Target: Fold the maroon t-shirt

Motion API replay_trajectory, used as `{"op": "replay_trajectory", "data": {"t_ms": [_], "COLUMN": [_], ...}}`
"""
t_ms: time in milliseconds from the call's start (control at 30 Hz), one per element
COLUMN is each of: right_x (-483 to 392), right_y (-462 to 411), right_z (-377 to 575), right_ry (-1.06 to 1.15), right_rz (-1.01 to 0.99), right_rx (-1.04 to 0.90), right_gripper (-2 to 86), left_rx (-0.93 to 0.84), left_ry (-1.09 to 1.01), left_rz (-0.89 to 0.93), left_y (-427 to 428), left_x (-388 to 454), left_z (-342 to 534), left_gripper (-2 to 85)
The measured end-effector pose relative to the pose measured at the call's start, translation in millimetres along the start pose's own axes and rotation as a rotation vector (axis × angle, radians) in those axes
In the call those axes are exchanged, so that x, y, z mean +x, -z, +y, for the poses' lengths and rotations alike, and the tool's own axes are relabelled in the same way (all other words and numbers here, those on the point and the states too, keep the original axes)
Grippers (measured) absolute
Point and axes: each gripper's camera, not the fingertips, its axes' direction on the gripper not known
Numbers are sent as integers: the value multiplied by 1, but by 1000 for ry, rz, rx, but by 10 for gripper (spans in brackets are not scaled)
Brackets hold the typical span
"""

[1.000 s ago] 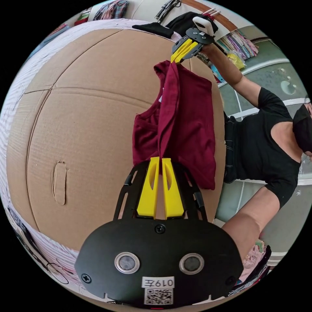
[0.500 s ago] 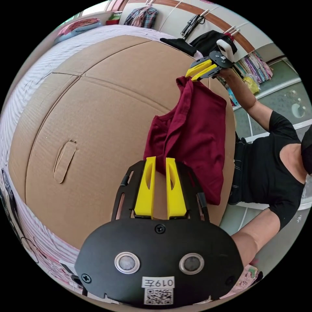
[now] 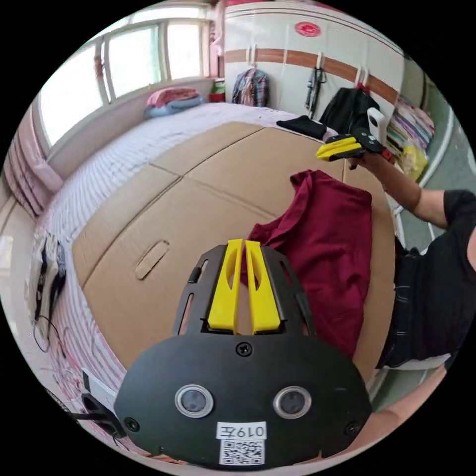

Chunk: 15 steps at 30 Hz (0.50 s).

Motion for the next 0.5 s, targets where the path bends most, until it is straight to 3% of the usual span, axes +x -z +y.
{"op": "replay_trajectory", "data": {"t_ms": [67,100,200,333,500], "right_x": [-58,-72,-132,-188,-217], "right_y": [-8,-12,-38,-73,-99], "right_z": [-4,-4,-7,-6,-7], "right_ry": [170,208,403,566,606], "right_rz": [130,154,193,247,237], "right_rx": [-4,-7,-83,-134,-163], "right_gripper": [50,55,69,74,71], "left_rx": [0,-6,0,-12,-77], "left_ry": [-124,-207,-397,-467,-520], "left_rz": [-178,-325,-539,-541,-485], "left_y": [13,16,17,23,33], "left_x": [70,117,211,263,302], "left_z": [-15,-23,-40,-60,-83], "left_gripper": [15,17,17,19,21]}}
